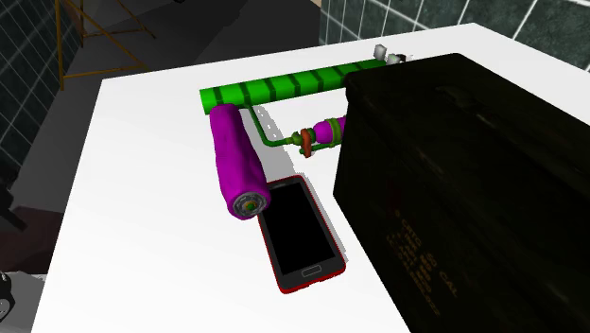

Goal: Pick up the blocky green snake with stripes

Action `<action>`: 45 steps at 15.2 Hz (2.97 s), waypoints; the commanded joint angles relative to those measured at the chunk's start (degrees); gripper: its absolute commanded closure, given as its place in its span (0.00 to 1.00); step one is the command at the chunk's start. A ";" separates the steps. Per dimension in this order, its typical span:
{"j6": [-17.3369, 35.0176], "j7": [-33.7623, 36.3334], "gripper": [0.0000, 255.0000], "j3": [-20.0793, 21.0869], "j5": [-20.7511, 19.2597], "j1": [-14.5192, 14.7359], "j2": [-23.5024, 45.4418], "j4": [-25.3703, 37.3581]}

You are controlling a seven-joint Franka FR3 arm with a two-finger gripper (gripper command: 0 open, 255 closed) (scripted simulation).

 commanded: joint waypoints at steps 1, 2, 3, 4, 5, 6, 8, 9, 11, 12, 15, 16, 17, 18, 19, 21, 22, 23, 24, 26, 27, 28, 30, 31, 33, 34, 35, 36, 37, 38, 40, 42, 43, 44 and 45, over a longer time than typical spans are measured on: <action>0.00 0.00 0.00 0.00 0.00 0.00 0.00 0.00; 0.66 0.78 0.00 0.99 0.59 0.56 1.31 0.77; 1.31 1.55 0.00 1.98 1.14 1.09 2.65 1.59; 1.94 2.31 0.00 2.95 1.64 1.60 4.03 2.47; 2.54 3.07 0.00 3.92 2.09 2.08 5.43 3.40; 3.12 3.83 0.00 4.89 2.49 2.53 6.85 4.39; 4.21 5.33 0.00 6.80 3.13 3.36 9.79 6.52; 4.71 6.09 0.00 7.75 3.38 3.73 11.29 7.66; 5.62 7.62 0.00 9.62 3.68 4.44 14.36 10.10; 6.03 8.41 0.00 10.54 3.74 4.78 15.94 11.40; 7.03 10.80 0.00 13.29 3.56 5.68 20.79 15.61; 7.29 11.62 0.00 14.21 3.37 5.96 22.46 17.12; 7.51 12.46 0.00 15.11 3.11 6.24 24.16 18.69; 7.68 13.32 0.00 16.00 2.78 6.53 25.89 20.31; 7.81 14.20 0.00 16.87 2.38 6.84 27.64 21.98; 7.92 15.99 0.00 18.61 1.37 7.46 31.25 25.52; 7.89 16.91 0.00 19.45 0.75 7.81 33.11 27.38; 7.81 17.84 0.00 20.26 0.05 8.21 35.01 29.30; 7.67 18.79 0.00 21.06 -0.72 8.63 36.95 31.30; 7.19 20.69 0.00 22.58 -2.47 9.60 40.96 35.52; 6.85 21.64 0.00 23.28 -3.45 10.19 43.03 37.75; 6.43 22.59 0.00 23.93 -4.49 10.85 45.15 40.08; 5.35 24.42 0.00 25.07 -6.74 12.42 49.53 45.02; 4.68 25.28 0.00 25.57 -7.94 13.34 51.80 47.67; 3.07 26.86 0.00 26.31 -10.44 15.52 56.50 53.35; 2.11 27.55 0.00 26.58 -11.73 16.77 58.94 56.43; 1.05 28.16 0.00 26.77 -13.03 18.14 61.44 59.70; -0.13 28.68 0.00 26.88 -14.35 19.63 64.04 63.19; -1.44 29.08 0.00 26.88 -15.67 21.28 66.73 66.96; -2.91 29.36 0.00 26.82 -17.01 23.07 69.55 71.07; -3.58 29.59 0.00 26.57 -18.15 24.77 72.17 74.23; -1.77 29.86 0.00 26.59 -17.98 24.28 71.71 71.92; -0.89 29.99 0.00 26.60 -17.92 24.05 71.52 70.84; -0.03 30.12 0.00 26.61 -17.87 23.84 71.36 69.79; 0.81 30.25 0.00 26.62 -17.84 23.65 71.22 68.79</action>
